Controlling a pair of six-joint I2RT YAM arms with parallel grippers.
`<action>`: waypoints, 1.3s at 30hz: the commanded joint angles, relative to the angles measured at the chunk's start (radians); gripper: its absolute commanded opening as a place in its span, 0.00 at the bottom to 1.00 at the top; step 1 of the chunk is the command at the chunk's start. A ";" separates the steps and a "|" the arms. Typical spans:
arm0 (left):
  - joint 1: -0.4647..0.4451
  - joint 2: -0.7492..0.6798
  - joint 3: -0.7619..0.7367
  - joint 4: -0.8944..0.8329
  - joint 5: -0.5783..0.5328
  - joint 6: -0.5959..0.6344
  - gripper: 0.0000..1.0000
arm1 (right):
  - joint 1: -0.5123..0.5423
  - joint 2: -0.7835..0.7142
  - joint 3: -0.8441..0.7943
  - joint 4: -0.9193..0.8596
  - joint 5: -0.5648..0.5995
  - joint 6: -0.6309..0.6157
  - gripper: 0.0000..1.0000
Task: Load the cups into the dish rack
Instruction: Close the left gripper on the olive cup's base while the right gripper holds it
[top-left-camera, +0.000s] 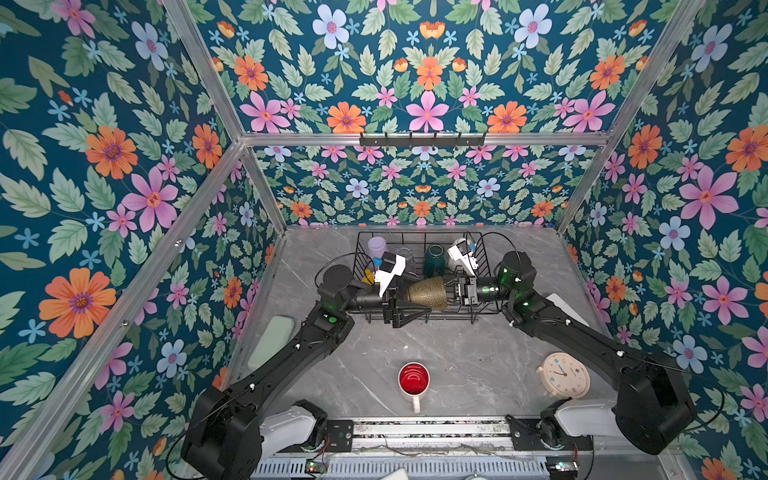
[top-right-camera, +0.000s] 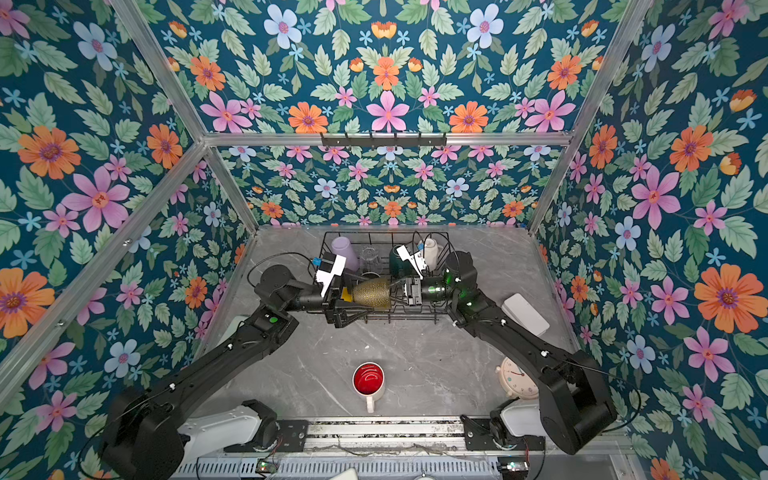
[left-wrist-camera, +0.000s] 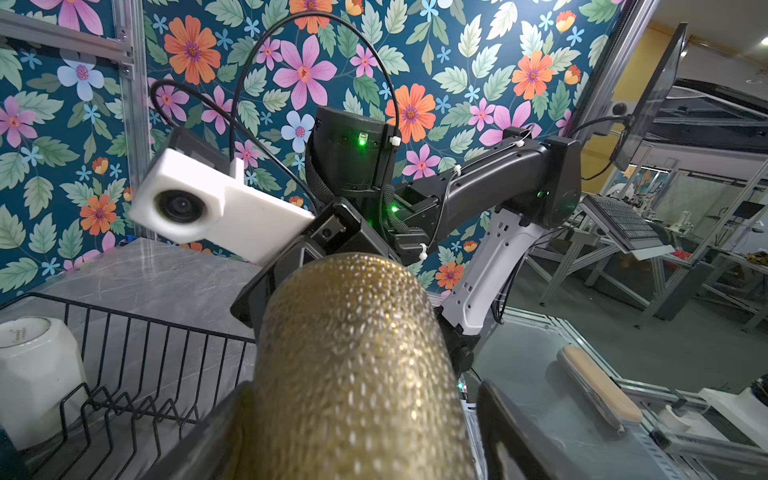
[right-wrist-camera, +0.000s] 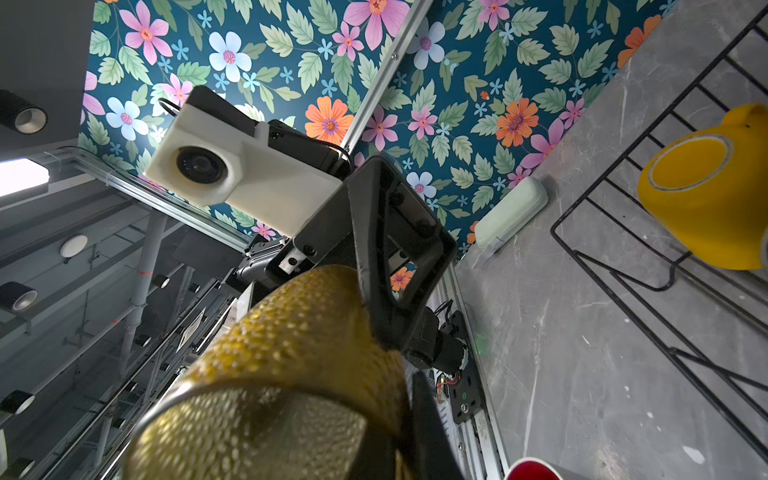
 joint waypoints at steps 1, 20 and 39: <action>-0.001 -0.001 0.005 0.038 0.036 -0.003 0.81 | 0.004 0.013 0.011 0.071 0.020 0.033 0.00; 0.000 0.003 0.002 0.066 0.031 -0.019 0.41 | 0.018 0.045 0.013 0.078 0.064 0.066 0.04; 0.000 -0.104 0.060 -0.221 -0.130 0.158 0.00 | -0.128 -0.092 -0.071 -0.120 0.180 0.024 0.45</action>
